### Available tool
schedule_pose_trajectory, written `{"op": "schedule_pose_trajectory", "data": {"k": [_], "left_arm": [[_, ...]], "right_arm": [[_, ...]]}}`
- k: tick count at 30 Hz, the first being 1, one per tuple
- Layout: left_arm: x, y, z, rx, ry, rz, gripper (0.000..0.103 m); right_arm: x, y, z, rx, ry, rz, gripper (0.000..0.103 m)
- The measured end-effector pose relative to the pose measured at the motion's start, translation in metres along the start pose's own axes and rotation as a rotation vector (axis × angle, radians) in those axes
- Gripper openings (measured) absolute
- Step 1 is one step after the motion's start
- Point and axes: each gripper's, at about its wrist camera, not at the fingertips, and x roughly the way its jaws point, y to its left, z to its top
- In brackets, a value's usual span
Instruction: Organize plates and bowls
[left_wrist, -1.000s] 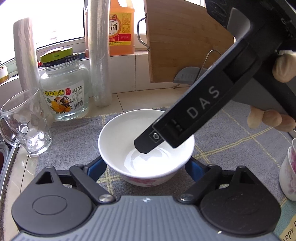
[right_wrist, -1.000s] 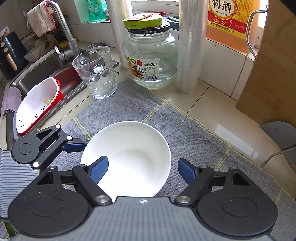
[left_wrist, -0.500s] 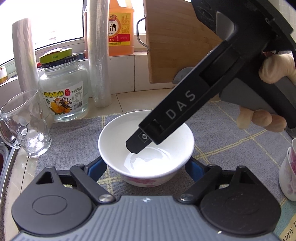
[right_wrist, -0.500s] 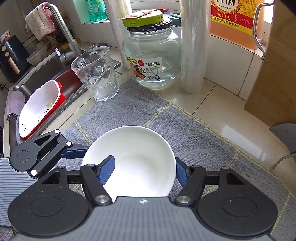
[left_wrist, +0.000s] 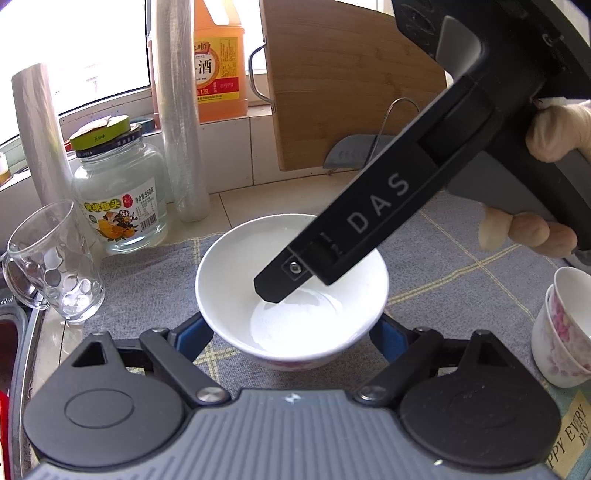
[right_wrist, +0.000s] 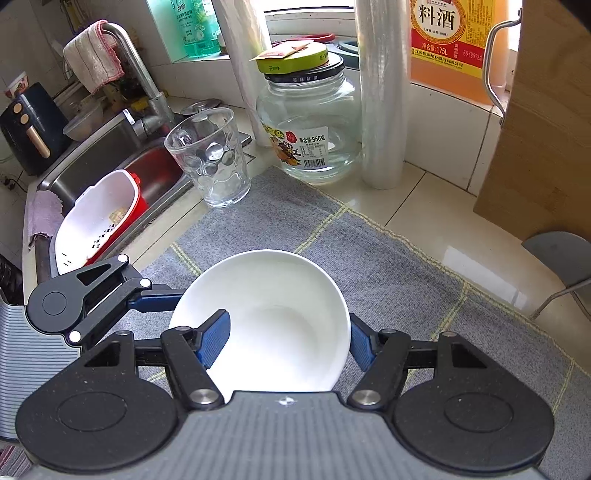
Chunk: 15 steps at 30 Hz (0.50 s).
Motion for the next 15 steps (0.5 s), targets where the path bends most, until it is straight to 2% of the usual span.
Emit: {"op": "schedule_pose_trajectory", "data": {"k": [15], "left_arm": [[-0.041, -0.056, 0.006, 0.075, -0.001, -0.086, 0.090]], "right_arm": [[-0.076, 0.002, -0.055, 0.077, -0.074, -0.018, 0.073]]}}
